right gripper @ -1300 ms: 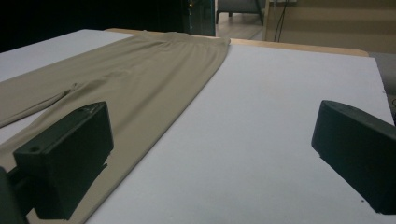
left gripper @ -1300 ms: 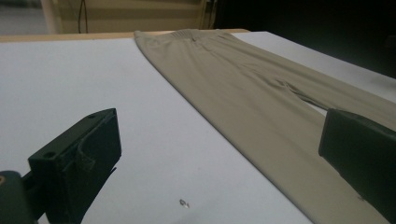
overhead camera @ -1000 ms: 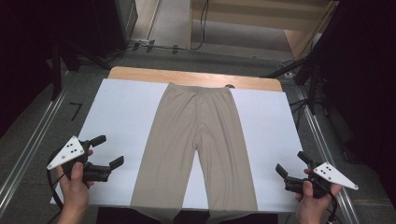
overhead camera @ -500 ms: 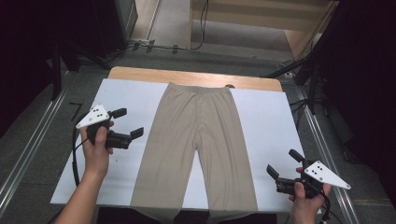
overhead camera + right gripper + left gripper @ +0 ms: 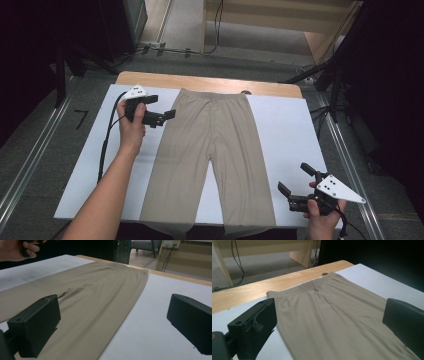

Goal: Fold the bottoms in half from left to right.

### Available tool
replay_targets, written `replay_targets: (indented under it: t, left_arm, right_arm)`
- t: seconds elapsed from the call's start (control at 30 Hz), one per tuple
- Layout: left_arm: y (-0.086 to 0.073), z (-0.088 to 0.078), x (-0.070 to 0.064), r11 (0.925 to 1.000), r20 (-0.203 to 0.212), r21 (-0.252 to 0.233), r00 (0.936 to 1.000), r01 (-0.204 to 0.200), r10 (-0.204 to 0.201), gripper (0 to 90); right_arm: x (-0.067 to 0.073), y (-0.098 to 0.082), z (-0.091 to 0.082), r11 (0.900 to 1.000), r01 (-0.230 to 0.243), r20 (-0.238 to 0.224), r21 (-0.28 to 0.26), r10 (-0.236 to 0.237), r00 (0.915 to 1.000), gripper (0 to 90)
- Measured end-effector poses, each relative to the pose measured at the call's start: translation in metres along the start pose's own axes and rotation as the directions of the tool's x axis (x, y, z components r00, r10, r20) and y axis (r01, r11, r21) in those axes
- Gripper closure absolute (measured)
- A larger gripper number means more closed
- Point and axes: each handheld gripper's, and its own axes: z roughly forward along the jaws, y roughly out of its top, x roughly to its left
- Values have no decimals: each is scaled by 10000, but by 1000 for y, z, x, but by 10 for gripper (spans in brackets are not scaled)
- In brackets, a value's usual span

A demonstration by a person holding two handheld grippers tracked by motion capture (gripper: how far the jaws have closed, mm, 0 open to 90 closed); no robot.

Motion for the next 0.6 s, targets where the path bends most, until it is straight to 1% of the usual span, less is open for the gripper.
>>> replay_targets:
  t: [0.03, 0.07, 0.13, 0.17, 0.23, 0.27, 0.3, 0.33, 0.37, 0.43, 0.47, 0.5, 0.53, 0.6]
  left_arm:
    - [6, 13, 3, 9999, 30, 100, 9999, 115, -115, 0]
    - [8, 20, 5, 9997, 118, 131, 9997, 194, -195, 0]
    - [13, 30, 10, 9990, 124, 168, 9990, 416, -418, 0]
    - [16, 35, 13, 9985, 16, 216, 9987, 499, -500, 0]
    - [19, 45, 20, 9964, -76, 462, 9974, 715, -712, 0]
    - [19, 45, 20, 9964, -76, 462, 9974, 715, -712, 0]
    - [20, 54, 26, 9932, -147, 700, 9957, 927, -919, 0]
    - [20, 54, 26, 9932, -147, 700, 9957, 927, -919, 4]
    - [20, 61, 32, 9898, -397, 765, 9923, 1203, -1175, 39]
    - [19, 67, 39, 9836, -648, 905, 9865, 1557, -1502, 95]
    - [18, 71, 42, 9793, -821, 1086, 9833, 1709, -1625, 144]
    - [17, 76, 46, 9742, -1016, 1308, 9800, 1839, -1713, 151]
    - [16, 80, 48, 9680, -1174, 1501, 9758, 2011, -1845, 177]
    - [14, 88, 53, 9594, -1365, 1809, 9716, 2162, -1932, 210]
  right_arm:
    - [0, -1, 0, 10000, -13, -20, 20, 13, 10000, 0]
    - [0, -1, 1, 10000, -39, -58, 30, 39, 10000, 0]
    - [1, -1, 1, 10000, 21, -102, 39, -21, 9999, 0]
    - [1, -2, 1, 10000, 59, -116, 67, -58, 9999, 0]
    - [2, -2, 2, 9999, 109, -153, 107, -107, 9998, 0]
    - [2, -3, 2, 9998, 100, -159, 143, -97, 9998, 0]
    - [2, -3, 2, 9998, 124, -182, 145, -121, 9998, 0]
    - [2, -4, 2, 9998, 61, -191, 184, -57, 9998, 0]
    - [2, -5, 2, 9998, 44, -230, 204, -39, 9997, 0]
    - [2, -6, 2, 9996, 67, -256, 259, -61, 9997, 0]
    - [2, -7, 2, 9996, 46, -267, 293, -38, 9996, 0]
    - [2, -7, 1, 9995, 67, -279, 299, -59, 9996, 0]
    - [3, -8, 1, 9995, 55, -268, 315, -47, 9996, 0]
    - [3, -9, 0, 9994, 47, -254, 333, -39, 9997, 0]
